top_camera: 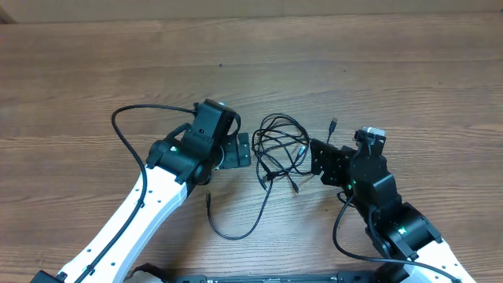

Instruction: Untangle cables

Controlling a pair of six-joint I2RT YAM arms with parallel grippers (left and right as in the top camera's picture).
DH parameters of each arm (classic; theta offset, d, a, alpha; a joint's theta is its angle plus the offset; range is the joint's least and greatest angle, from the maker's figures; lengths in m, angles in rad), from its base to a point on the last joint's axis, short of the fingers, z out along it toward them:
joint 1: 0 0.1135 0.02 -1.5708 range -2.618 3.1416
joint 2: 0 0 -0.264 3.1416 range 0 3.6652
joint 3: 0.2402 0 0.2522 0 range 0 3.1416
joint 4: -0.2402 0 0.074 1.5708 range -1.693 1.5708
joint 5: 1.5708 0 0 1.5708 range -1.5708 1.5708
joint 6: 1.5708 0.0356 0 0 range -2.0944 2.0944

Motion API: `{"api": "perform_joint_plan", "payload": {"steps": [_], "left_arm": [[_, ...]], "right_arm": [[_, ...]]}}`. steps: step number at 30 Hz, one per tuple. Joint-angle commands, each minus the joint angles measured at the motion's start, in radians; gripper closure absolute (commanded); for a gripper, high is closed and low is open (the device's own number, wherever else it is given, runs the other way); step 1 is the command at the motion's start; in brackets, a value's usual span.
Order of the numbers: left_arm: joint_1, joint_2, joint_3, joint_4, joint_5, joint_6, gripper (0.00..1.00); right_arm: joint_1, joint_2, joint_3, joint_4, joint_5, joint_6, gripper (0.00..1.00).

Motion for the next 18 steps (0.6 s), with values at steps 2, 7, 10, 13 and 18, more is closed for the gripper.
{"api": "perform_joint_plan", "payload": {"steps": [2,7,10,13,18], "left_arm": [[0.05,0.0,0.02,-0.021,-0.09,-0.146,0.0],[0.073,0.0,0.02,-0.01,-0.091,-0.17,0.0],[0.073,0.0,0.02,-0.01,-0.092,-0.16,0.0],[0.073,0.0,0.019,-0.02,-0.185,-0.158,0.0],[0.073,0.0,0.019,-0.019,-0.195,-0.158,0.0]], "right_arm": [[-0.003,0.077,0.031,0.003,-0.152,-0.295,0.16],[-0.003,0.235,0.031,0.045,-0.302,-0.462,0.18],[-0.003,0.342,0.031,0.1,-0.316,-0.464,0.18],[-0.002,0.433,0.031,0.16,-0.462,-0.499,0.18],[-0.003,0.437,0.031,0.173,-0.476,-0.499,0.41]]}}
